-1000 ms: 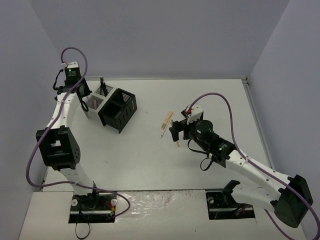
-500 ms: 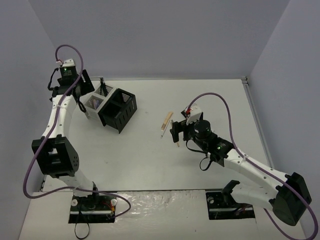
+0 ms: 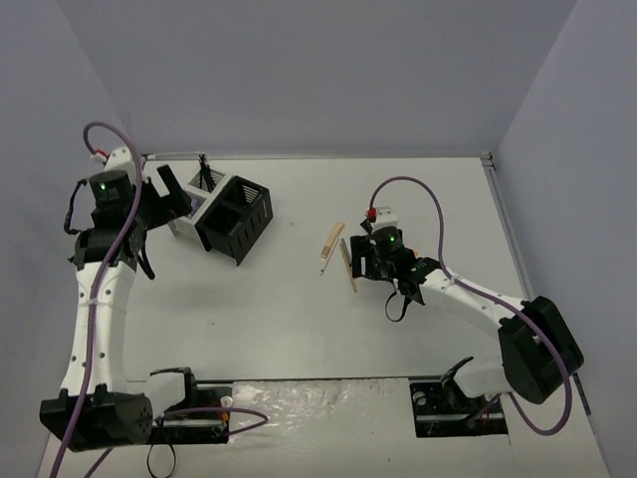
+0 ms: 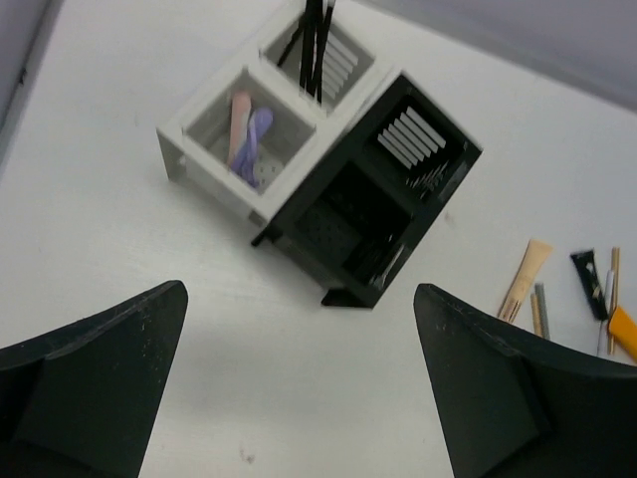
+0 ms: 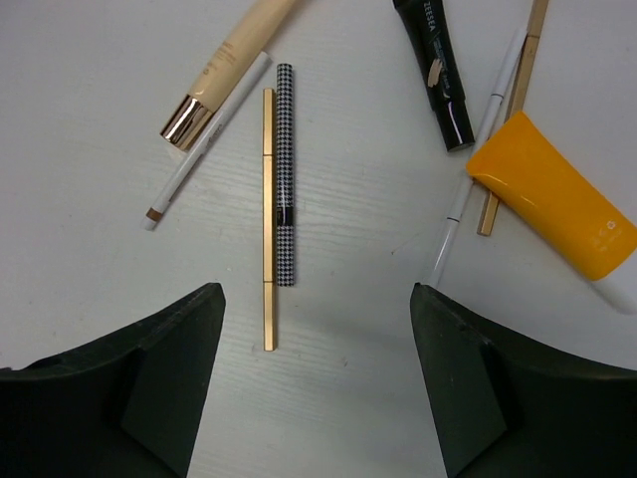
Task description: Organize the makeup
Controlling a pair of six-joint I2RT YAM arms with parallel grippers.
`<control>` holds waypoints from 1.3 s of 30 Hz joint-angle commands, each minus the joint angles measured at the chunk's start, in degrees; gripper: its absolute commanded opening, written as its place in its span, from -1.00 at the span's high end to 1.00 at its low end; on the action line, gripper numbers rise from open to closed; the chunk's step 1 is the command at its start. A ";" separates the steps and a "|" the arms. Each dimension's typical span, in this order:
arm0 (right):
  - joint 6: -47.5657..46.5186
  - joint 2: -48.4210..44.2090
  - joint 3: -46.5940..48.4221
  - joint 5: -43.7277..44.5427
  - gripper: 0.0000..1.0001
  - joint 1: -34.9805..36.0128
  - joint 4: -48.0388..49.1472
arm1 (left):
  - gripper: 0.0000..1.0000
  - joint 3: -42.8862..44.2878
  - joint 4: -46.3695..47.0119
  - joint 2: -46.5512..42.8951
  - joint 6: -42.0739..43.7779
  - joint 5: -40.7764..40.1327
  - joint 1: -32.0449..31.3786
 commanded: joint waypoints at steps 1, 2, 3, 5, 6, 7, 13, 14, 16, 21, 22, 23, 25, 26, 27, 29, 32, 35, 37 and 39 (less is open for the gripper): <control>2.05 4.08 4.63 -0.30 -0.36 -0.33 1.03 | -0.94 -6.98 0.89 -5.53 1.75 2.75 -0.91; 2.08 5.54 5.21 -0.63 -0.28 -0.39 0.93 | -0.94 -9.22 1.64 -7.38 2.12 2.36 -1.39; 2.13 6.46 5.47 -0.72 -0.23 -0.36 1.04 | -0.94 -10.51 2.04 -8.53 2.40 1.85 -1.79; 2.12 7.59 6.17 -0.55 -0.12 -0.31 1.06 | -0.94 -12.95 2.62 -10.05 2.64 1.34 -2.27; 2.07 9.13 6.68 -0.23 -0.05 -0.36 1.11 | -0.94 -14.45 3.14 -10.66 2.83 1.10 -2.64; 1.97 10.36 7.27 -0.09 0.00 -0.39 1.13 | -0.94 -15.92 3.57 -11.07 2.89 1.05 -2.92; 1.38 15.26 9.94 -1.15 0.14 -0.39 1.69 | -0.94 -17.30 3.48 -11.20 2.40 2.03 -3.76; 1.30 15.98 10.28 -1.45 0.16 -0.39 1.72 | -0.94 -17.30 3.45 -11.24 2.40 2.02 -3.79; 1.19 17.53 11.08 -1.43 0.20 -0.32 1.68 | -0.94 -17.30 3.42 -11.33 2.40 1.96 -3.75; 1.40 20.09 12.03 -0.15 0.30 -0.33 1.92 | -0.94 -17.30 3.34 -11.33 2.49 2.02 -3.87; 1.43 20.66 12.23 0.08 0.32 -0.33 1.89 | -0.94 -17.27 3.37 -11.26 2.46 2.12 -3.87; 1.43 21.30 12.49 0.30 0.35 -0.38 1.84 | -0.94 -17.22 3.42 -11.26 2.41 2.28 -3.82; 1.52 21.84 12.50 0.74 0.38 -0.38 2.01 | -0.94 -17.21 3.34 -11.26 2.41 2.38 -3.91; 1.52 22.17 12.42 1.23 0.39 -0.39 2.01 | -0.94 -17.21 3.42 -11.26 2.40 2.46 -3.91; 1.57 22.60 12.32 1.47 0.42 -0.44 2.06 | -0.94 -17.21 3.37 -11.21 2.40 2.51 -3.86; 1.61 23.24 12.16 1.71 0.46 -0.64 2.26 | -0.94 -17.21 3.42 -11.26 2.40 2.64 -3.90; 1.80 23.50 11.48 1.99 0.49 -0.77 2.46 | -0.94 -17.30 3.42 -11.26 2.41 2.66 -3.90; 1.96 23.35 10.84 2.32 0.53 -1.26 2.62 | -0.94 -17.39 3.42 -11.26 2.40 2.64 -3.82; 2.14 23.34 10.44 2.36 0.55 -1.56 2.53 | -0.94 -17.31 3.44 -11.26 2.40 2.83 -3.90; 2.32 23.25 9.75 2.76 0.56 -1.97 2.45 | -0.94 -17.40 3.62 -11.26 2.40 3.03 -3.82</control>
